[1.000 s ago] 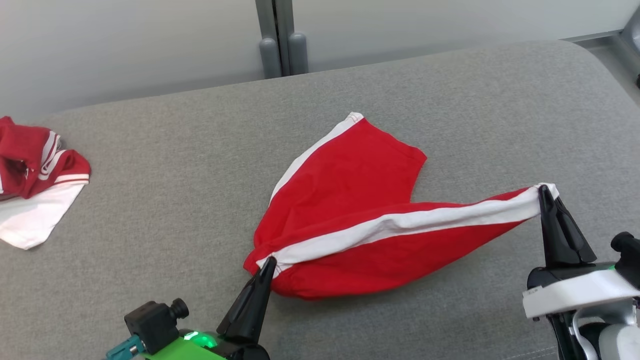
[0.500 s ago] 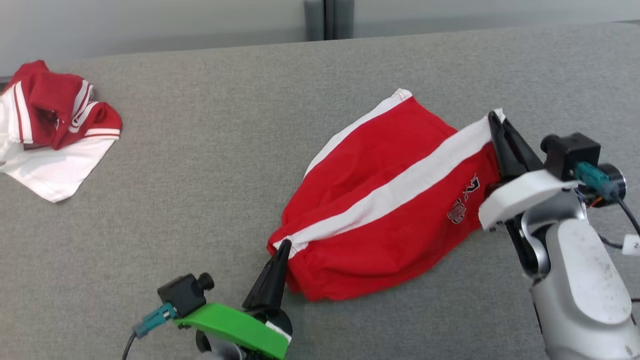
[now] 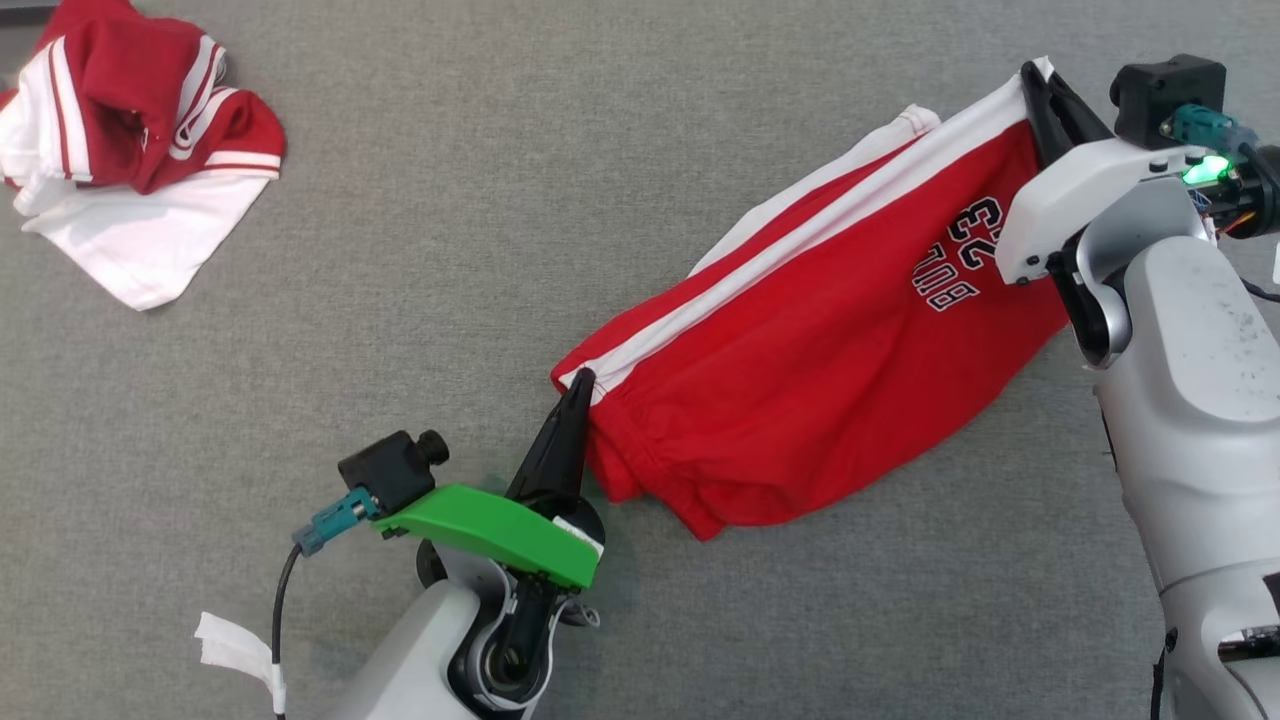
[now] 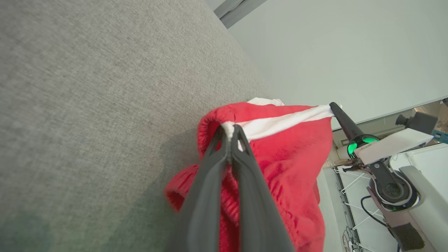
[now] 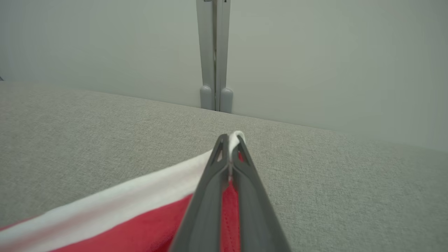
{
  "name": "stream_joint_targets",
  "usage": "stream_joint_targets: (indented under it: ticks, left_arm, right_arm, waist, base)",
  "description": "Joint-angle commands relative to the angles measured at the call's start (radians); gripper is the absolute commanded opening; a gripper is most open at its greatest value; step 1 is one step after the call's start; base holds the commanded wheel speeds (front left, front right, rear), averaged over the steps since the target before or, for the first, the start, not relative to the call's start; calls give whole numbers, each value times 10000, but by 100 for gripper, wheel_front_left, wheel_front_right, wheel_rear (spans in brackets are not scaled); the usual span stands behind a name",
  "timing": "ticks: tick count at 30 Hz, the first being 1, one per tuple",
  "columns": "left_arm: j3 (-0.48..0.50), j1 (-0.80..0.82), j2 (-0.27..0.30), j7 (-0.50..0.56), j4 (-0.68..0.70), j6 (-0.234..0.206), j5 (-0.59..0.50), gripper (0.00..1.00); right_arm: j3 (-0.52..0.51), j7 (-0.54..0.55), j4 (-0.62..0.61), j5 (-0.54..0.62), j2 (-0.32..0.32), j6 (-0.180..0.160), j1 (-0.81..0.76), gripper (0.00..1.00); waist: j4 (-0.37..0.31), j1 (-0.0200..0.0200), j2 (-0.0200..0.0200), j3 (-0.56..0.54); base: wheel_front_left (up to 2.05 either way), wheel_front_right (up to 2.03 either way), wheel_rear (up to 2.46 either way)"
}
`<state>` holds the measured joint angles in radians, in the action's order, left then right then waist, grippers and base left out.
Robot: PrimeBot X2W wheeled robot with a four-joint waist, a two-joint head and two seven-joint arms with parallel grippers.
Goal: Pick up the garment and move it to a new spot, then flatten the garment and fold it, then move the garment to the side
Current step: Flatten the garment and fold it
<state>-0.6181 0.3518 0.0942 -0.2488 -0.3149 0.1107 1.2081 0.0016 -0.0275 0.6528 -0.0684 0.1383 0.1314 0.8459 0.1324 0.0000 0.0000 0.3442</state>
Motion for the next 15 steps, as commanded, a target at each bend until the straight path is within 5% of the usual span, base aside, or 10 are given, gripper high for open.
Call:
stream_joint_targets:
  ticks: [1, 10, 13, 14, 15]
  left_arm:
    - [14, 238, -54, -72, -135, 69, 75, 0]
    - [105, 479, -247, -137, -583, 186, 124, 0]
    - [172, 428, -270, -151, -654, 187, 309, 0]
    - [259, 357, -282, -153, -661, 189, 465, 5]
    - [277, 327, -292, -152, -662, 191, 527, 16]
  right_arm:
    - [105, -108, 351, 70, 87, -15, 315, 0]
    - [783, -514, 2191, -288, 188, -15, 1340, 1]
    - [1114, -669, 2679, -445, 215, -15, 1558, 47]
    - [1242, -726, 2806, -498, 219, -13, 1609, 86]
    - [1372, -749, 2923, -531, 237, -13, 1662, 100]
  waist:
    - [436, 0, 0, 416]
    - [647, 0, 0, 529]
    - [665, 0, 0, 506]
    - [666, 0, 0, 492]
    - [666, 0, 0, 474]
  base:
    - [0, 0, 0]
    - [0, 0, 0]
    - [0, 0, 0]
    - [0, 0, 0]
    - [0, 0, 0]
